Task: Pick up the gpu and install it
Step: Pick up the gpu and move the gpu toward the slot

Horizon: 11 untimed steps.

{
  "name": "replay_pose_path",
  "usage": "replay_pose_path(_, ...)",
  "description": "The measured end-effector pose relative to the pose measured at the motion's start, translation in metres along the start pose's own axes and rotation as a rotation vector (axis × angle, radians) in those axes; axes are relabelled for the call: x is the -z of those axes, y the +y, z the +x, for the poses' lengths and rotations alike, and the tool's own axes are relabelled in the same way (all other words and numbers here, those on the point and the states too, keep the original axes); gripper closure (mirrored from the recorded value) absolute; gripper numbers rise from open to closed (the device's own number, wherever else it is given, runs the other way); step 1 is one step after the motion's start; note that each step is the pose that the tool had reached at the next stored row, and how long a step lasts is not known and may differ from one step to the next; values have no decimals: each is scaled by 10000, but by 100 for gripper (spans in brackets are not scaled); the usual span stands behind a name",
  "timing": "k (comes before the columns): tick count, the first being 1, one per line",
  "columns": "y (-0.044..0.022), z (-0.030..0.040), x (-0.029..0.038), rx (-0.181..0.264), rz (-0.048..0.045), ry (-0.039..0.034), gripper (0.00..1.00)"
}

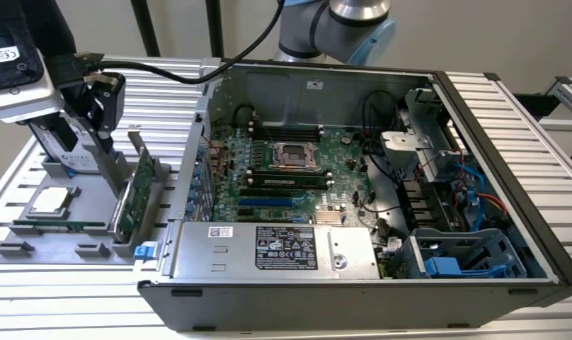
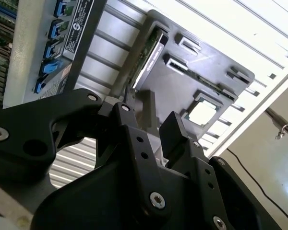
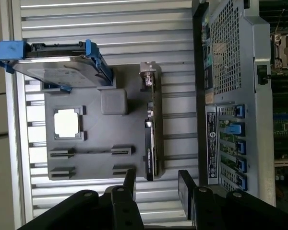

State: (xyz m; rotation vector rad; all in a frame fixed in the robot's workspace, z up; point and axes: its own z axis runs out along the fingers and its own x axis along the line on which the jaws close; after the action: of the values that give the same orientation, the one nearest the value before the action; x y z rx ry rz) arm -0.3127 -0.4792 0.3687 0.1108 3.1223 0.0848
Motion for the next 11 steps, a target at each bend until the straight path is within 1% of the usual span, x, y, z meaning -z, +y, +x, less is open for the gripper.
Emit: replay_pose_path(11, -3, 1, -54, 0, 1, 2, 0)
